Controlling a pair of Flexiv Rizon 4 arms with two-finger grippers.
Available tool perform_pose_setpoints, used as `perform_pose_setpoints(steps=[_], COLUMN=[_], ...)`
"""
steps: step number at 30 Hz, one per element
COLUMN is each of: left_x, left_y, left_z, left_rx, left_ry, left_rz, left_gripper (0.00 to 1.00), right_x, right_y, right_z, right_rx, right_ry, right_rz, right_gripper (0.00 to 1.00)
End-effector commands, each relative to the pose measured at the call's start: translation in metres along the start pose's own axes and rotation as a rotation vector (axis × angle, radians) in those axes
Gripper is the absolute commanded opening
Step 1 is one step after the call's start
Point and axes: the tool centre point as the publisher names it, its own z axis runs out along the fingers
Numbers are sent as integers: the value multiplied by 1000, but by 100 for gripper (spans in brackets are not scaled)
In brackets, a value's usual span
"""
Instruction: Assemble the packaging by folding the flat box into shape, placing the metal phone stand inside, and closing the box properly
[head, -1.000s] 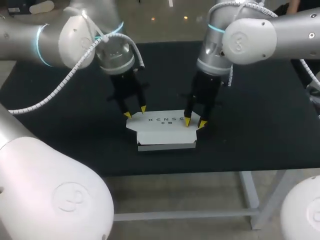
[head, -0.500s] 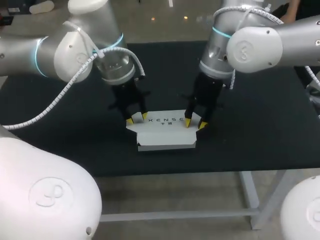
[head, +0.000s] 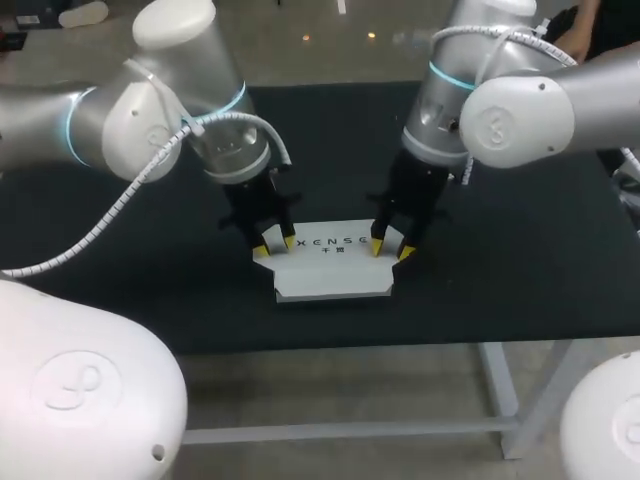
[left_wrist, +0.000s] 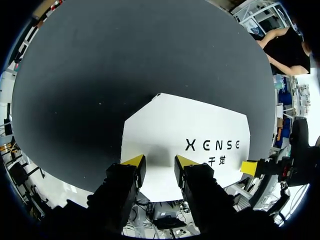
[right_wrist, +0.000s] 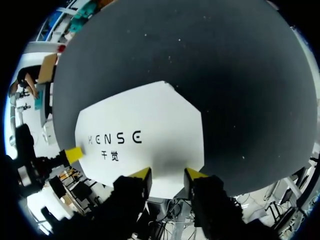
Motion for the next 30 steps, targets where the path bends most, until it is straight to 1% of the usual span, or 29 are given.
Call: perform_pose_setpoints(steps=[1,7,13,20,30], left_x=[3,3,4,2,-3], left_y=[2,2,1,4,6], left_z=[2,3,4,6,7], left_rx=[5,4,6,15,15], left_ry=[-10,-13,-14,-12,-1], left_rz=[2,4,5,14,21], left_gripper=[41,43,42,45,43], right_x=[-2,-4,-3,-4,-7], right_y=[-2,0,5,5,9], right_z=[2,2,3,8,9], right_rx=[-24,-65,-75,-85,-103], right_ry=[2,7,9,13,13], right_rz=[2,8,9,6,11], right_gripper=[45,46,46,46,48])
